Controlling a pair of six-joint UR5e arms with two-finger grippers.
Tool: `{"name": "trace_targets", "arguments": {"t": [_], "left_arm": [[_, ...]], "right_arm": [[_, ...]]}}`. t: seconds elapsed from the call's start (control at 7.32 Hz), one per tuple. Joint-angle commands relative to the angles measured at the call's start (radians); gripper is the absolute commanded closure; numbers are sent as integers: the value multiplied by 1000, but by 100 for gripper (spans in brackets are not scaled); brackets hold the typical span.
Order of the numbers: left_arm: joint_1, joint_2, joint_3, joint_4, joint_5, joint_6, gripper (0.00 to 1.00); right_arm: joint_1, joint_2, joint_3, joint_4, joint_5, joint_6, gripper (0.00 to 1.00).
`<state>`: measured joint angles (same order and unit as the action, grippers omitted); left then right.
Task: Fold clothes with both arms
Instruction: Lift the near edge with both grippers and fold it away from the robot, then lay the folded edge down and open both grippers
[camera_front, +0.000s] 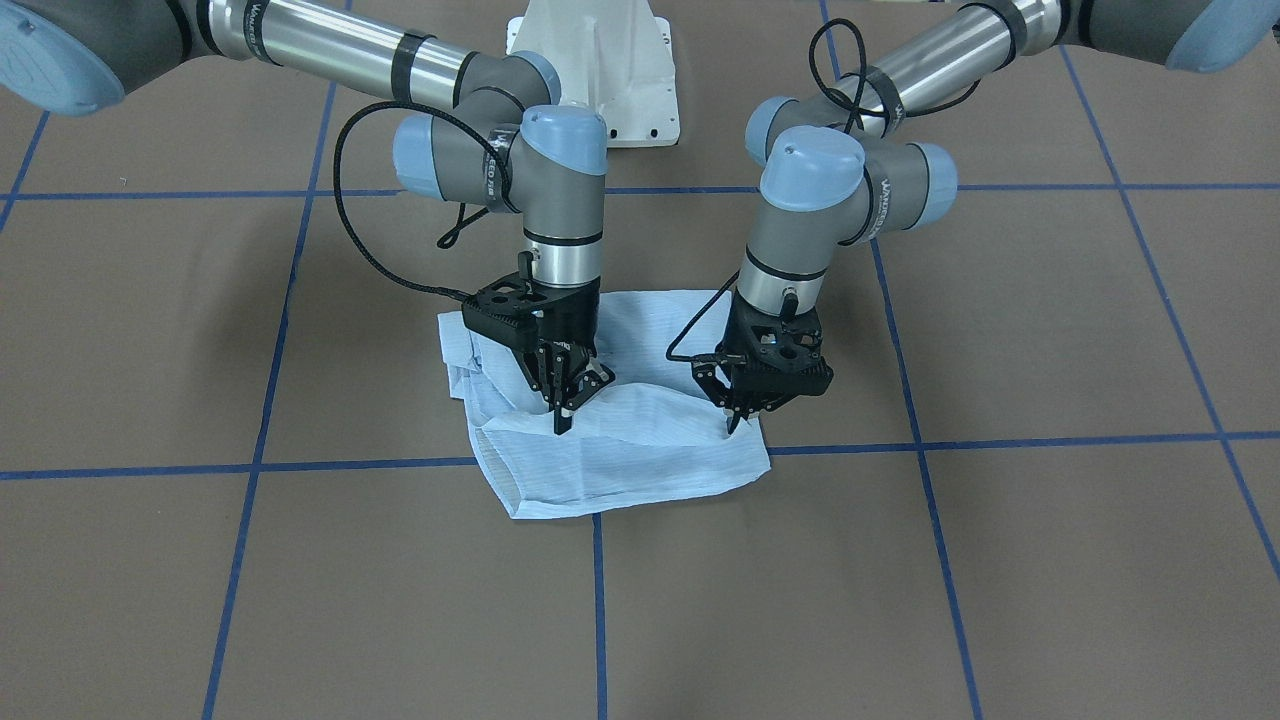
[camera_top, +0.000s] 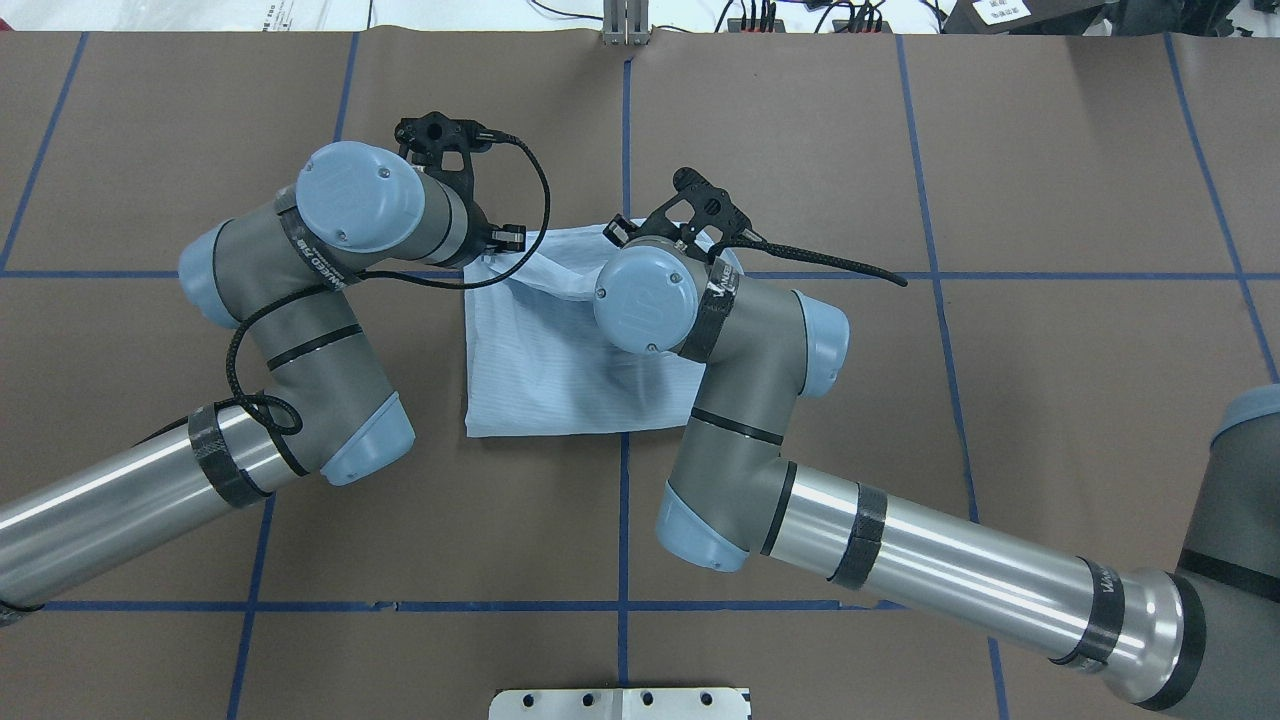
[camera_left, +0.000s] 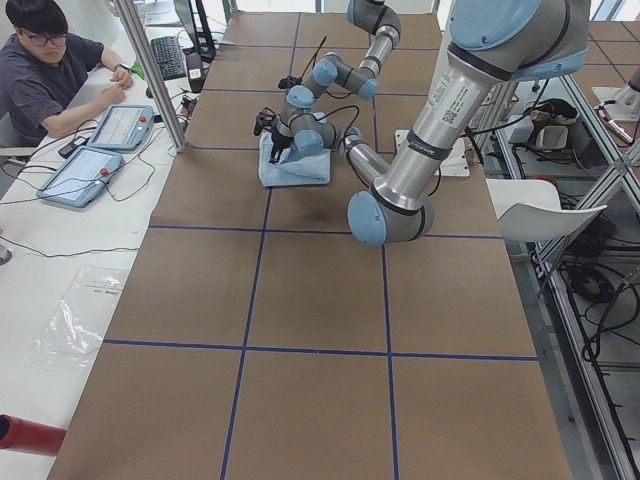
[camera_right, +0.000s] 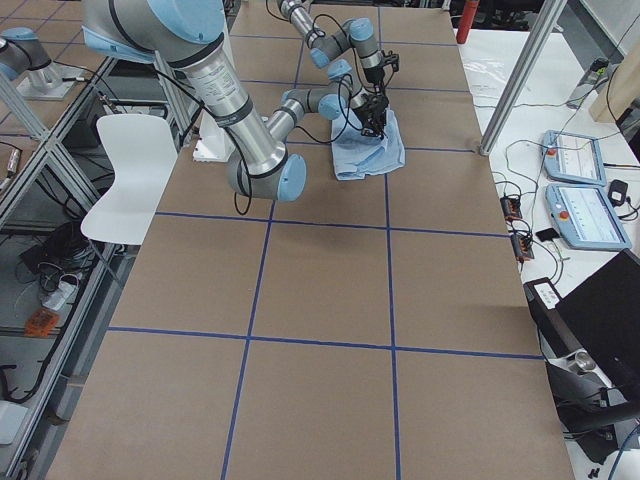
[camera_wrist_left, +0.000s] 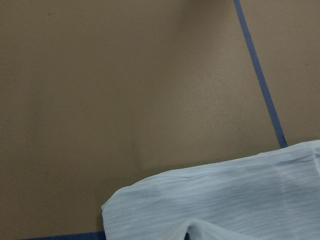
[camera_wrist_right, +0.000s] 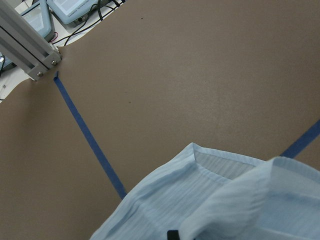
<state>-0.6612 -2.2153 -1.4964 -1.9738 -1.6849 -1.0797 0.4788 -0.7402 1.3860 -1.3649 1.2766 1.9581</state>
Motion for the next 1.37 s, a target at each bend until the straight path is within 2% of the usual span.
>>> {"name": "trace_targets", "arguments": {"t": [0.0,0.27,0.41,0.55,0.82,1.09,1.23], "left_arm": [[-1,0,11,1,1,-2,100],[-1,0,22,0,1,-2,100],[-1,2,22,0,1,-2,100],[-1,6,22,-2,1,15,1],[-11,11,19,-45,-4,108,0],[-8,14,15,-45,-7,112,0],[-2,14,19,-40,-4,109,0]], "right_arm": [[14,1,-5,1,0,-1,100],[15,1,-22,3,0,-2,100],[15,1,-24,3,0,-5,84],[17,8,-25,3,-6,-99,1],[40,28,-22,3,30,-146,0],[73,21,1,7,146,-262,0],[78,-20,63,9,176,-304,0]]}}
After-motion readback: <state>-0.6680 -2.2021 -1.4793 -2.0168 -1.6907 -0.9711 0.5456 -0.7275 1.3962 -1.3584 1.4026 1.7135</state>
